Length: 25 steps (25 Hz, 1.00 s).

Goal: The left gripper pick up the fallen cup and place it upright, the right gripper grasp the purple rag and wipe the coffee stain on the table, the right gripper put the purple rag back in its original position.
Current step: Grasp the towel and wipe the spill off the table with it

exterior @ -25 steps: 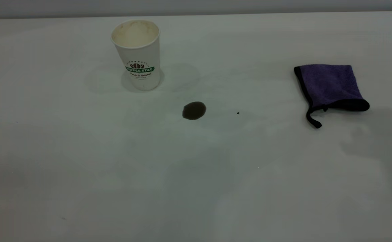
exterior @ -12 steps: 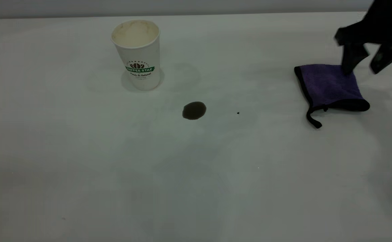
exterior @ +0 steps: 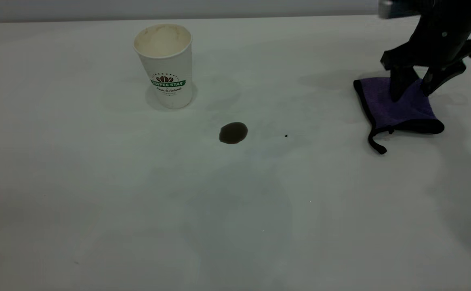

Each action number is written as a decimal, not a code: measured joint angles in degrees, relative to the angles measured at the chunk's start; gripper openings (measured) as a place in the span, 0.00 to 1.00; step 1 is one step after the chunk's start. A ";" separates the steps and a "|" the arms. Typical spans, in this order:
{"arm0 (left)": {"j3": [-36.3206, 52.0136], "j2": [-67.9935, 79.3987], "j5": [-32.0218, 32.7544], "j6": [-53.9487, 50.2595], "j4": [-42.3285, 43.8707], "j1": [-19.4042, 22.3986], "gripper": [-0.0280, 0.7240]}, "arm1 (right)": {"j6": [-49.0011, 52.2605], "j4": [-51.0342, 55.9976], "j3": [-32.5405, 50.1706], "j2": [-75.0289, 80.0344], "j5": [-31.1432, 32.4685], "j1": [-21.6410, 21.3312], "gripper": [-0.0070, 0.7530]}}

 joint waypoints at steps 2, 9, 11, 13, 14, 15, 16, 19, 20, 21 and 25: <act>0.00 0.00 0.00 0.00 0.00 0.00 0.36 | 0.00 0.00 -0.78 1.37 -0.34 0.10 0.79; 0.05 0.00 0.00 0.00 0.00 0.00 0.36 | 0.00 -0.01 -2.12 3.74 -0.56 0.10 0.75; 0.05 0.00 0.00 0.00 0.00 0.00 0.36 | 0.00 -0.01 -2.40 4.11 -0.35 0.10 0.74; 0.05 0.00 0.00 0.00 0.00 0.00 0.36 | 0.00 -0.12 -2.75 4.44 -0.09 0.10 0.68; 0.05 0.00 0.00 0.00 0.00 0.00 0.36 | 0.00 0.24 -2.75 4.57 -0.09 0.10 0.64; 0.05 0.00 0.00 0.00 0.00 0.00 0.36 | 0.00 0.86 -2.79 4.63 -0.09 0.04 0.60; 0.05 0.00 0.00 0.00 0.00 0.00 0.36 | -0.04 1.60 -2.86 4.63 -0.19 -0.08 0.54; 0.05 0.00 0.00 0.00 0.00 0.00 0.36 | -0.26 4.35 -2.86 4.73 -0.72 -0.34 0.31; 0.05 0.00 0.00 0.00 0.00 0.00 0.36 | -0.57 4.84 -2.92 4.73 -0.78 -0.34 0.22; 0.05 0.00 0.00 0.00 0.00 0.00 0.36 | -0.93 5.21 -2.92 4.73 -0.78 -0.34 0.14; 0.05 0.00 -0.04 0.00 0.00 0.00 0.36 | -2.25 5.49 -3.81 4.86 0.61 0.48 0.09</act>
